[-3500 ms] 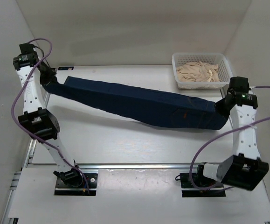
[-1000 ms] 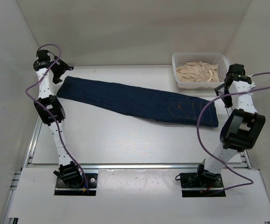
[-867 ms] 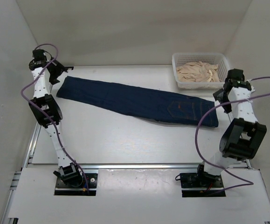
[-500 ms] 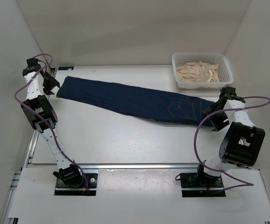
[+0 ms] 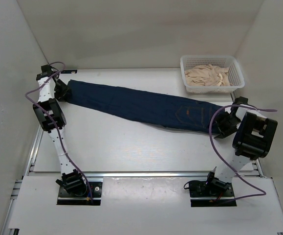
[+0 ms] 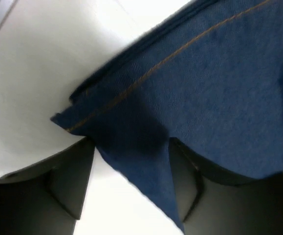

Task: Fold and stack the trousers
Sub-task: Fold the trousers

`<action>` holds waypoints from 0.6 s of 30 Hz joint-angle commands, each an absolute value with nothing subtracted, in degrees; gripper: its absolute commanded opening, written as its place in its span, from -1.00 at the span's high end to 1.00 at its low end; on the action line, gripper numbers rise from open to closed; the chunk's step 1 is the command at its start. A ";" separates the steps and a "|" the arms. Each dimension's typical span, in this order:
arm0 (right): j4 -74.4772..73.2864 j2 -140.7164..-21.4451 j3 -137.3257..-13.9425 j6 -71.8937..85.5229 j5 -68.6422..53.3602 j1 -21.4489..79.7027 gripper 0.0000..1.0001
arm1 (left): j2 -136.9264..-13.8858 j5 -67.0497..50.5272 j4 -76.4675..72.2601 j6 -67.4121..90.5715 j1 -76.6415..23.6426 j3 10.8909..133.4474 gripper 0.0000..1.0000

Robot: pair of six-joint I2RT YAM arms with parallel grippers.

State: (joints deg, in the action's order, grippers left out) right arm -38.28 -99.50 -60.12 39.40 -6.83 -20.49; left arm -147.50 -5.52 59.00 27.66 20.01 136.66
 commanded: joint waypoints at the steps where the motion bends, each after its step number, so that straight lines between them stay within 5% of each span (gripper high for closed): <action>1: -33.67 -102.47 -62.40 41.04 -7.04 -20.57 -0.44 | -150.90 -7.56 59.41 28.48 19.51 138.34 -0.17; 4: -32.52 -104.50 -66.08 41.66 -4.75 -20.57 -0.27 | -152.23 -8.79 59.41 29.09 19.51 140.10 0.72; 7: -33.22 -104.25 -68.03 41.14 -2.39 -20.57 -0.38 | -152.75 -8.79 59.41 29.09 19.51 140.63 0.79; 8: -34.09 -103.72 -68.64 41.13 -1.42 -20.57 -0.48 | -152.75 -8.79 59.41 29.09 19.51 140.63 0.64; 12: -36.91 -99.94 -68.12 40.61 0.96 -21.27 -0.67 | -151.61 -8.79 59.41 29.09 19.51 139.49 -0.71; 14: -38.49 -98.27 -67.41 40.08 0.97 -22.49 -0.69 | -150.47 -8.27 59.41 29.09 19.51 138.52 -0.85; 18: -39.81 -94.94 -64.87 40.08 -0.35 -22.50 -0.50 | -147.93 -7.38 59.41 28.56 19.51 135.18 -0.80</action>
